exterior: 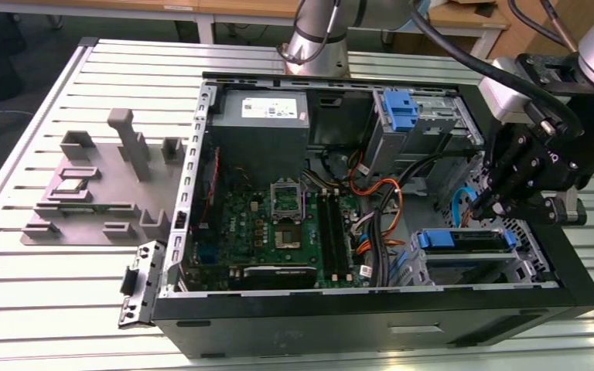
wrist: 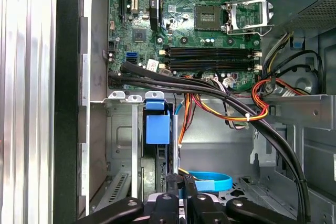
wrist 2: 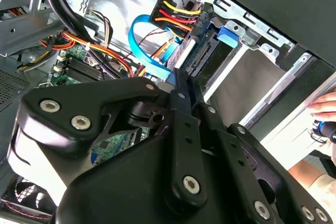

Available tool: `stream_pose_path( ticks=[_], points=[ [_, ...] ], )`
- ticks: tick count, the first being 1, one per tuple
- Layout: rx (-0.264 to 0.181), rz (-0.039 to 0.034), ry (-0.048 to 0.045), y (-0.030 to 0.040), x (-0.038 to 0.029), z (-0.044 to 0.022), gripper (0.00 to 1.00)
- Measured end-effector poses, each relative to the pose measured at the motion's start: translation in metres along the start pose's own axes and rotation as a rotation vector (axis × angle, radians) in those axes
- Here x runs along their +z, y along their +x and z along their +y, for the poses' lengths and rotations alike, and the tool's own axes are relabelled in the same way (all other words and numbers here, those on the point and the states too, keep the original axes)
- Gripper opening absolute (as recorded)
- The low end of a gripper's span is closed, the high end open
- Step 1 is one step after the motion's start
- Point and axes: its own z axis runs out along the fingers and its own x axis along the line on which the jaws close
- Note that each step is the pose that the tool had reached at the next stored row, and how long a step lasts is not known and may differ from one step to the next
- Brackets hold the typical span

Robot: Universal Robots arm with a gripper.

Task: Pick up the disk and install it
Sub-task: 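Insert the first disk wire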

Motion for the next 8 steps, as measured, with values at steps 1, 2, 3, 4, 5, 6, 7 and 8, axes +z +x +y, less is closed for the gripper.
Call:
stream_pose_path(
  ticks=[1, 2, 3, 4, 5, 6, 7, 8],
  points=[
    [0.0, -0.0001, 0.0, 0.0, 0.0, 0.0, 0.16],
    [0.0, 0.0, 0.0, 0.0, 0.0, 0.0, 0.16],
    [0.0, -0.0002, 0.0, 0.0001, 0.0001, 0.0, 0.16],
    [0.0, -0.0004, 0.0, 0.0008, 0.0003, 0.0, 0.16],
    [0.0, -0.0002, 0.0005, 0.0019, 0.0003, 0.0, 0.16],
    [0.0, -0.0001, 0.0011, 0.0031, 0.0005, 0.0001, 0.16],
    [0.0, -0.0001, 0.0022, 0.0044, 0.0009, 0.0003, 0.16],
    [-0.001, -0.0002, 0.0043, 0.0058, 0.0017, 0.0005, 0.16]
  ],
)
